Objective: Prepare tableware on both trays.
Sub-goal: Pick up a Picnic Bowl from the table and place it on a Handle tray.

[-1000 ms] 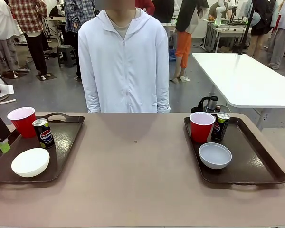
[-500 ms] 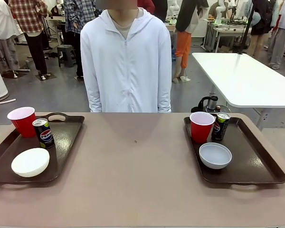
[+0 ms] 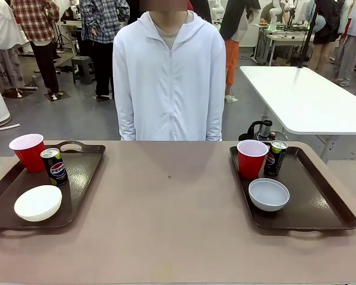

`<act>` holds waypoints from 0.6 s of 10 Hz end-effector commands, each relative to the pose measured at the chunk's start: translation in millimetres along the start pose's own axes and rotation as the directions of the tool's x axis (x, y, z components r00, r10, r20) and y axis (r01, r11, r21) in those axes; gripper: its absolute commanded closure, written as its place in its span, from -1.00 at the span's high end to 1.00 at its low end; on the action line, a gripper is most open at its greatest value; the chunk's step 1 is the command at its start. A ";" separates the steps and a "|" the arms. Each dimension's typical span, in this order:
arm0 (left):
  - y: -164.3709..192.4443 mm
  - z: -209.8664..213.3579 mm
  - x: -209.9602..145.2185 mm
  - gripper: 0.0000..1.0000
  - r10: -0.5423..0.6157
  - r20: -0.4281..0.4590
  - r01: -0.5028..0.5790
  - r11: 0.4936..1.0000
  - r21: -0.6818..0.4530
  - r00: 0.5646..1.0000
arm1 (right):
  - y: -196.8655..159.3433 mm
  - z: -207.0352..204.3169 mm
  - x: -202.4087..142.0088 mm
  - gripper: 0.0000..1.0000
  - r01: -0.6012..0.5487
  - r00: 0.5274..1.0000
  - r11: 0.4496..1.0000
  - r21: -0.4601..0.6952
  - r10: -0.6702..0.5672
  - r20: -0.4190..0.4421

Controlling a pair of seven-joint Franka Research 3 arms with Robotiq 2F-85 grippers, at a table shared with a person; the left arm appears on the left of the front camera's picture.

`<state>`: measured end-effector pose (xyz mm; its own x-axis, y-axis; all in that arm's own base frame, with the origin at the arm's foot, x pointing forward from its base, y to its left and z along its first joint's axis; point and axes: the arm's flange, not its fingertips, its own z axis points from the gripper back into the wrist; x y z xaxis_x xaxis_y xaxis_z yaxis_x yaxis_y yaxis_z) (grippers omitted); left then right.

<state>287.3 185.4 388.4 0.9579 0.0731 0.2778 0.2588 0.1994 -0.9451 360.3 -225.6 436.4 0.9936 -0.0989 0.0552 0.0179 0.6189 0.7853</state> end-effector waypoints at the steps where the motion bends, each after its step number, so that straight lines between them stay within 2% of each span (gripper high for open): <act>1: -3.6 17.4 11.2 1.00 0.046 0.002 -0.046 0.998 0.046 0.999 | 0.7 -2.1 -3.7 1.00 -0.013 1.000 1.000 0.004 0.013 -0.002; 4: -24.1 28.0 35.0 1.00 0.150 -0.006 -0.146 0.968 0.204 0.989 | 0.7 -2.1 -3.7 1.00 -0.013 1.000 1.000 0.004 0.013 -0.002; 6: -22.5 34.4 56.1 1.00 0.206 -0.013 -0.196 0.950 0.244 0.979 | 0.7 -2.1 -3.7 1.00 -0.013 1.000 1.000 0.004 0.013 -0.002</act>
<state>327.7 214.1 431.5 0.9851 0.1166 0.1263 0.0723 0.3854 -0.9199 360.2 -225.7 436.5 0.9935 -0.0990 0.0553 0.0180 0.6189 0.7852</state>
